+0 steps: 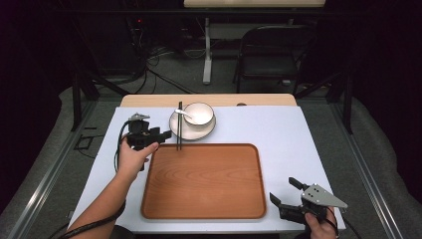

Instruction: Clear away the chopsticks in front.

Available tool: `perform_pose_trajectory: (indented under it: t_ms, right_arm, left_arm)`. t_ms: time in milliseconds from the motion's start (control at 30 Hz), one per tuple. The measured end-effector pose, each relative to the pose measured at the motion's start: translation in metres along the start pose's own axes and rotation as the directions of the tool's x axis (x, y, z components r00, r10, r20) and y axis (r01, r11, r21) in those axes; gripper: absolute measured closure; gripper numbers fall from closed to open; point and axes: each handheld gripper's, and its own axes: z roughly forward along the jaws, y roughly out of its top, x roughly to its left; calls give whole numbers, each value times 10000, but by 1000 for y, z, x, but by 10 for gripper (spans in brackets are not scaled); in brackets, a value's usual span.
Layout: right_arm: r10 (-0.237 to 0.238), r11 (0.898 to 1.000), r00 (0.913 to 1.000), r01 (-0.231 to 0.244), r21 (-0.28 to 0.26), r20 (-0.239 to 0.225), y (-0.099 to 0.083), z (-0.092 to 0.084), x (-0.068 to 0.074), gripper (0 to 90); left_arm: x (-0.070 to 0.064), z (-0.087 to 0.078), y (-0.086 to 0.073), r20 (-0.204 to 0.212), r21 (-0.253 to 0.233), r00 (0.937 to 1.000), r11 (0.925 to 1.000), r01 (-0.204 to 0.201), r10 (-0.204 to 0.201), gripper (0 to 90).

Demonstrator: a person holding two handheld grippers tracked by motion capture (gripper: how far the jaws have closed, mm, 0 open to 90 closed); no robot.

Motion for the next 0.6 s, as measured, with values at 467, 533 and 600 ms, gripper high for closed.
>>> perform_pose_trajectory:
  t_ms: [467, 533, 600]
  right_arm:
    - [36, 10000, 10000, -36, 2, -47, 0, 0, 0, 147]
    - [6, 10000, 10000, -6, 12, -59, 0, 0, 0, 147]
    - [11, 10000, 10000, -10, 13, -61, 0, 0, 0, 147]
  left_arm:
    - [11, 24, 31, -620, 372, 9964, 9974, 609, -585, 427]
    - [12, 30, 35, -726, 592, 9944, 9950, 806, -762, 439]
    - [14, 35, 37, -884, 863, 9924, 9919, 927, -850, 454]
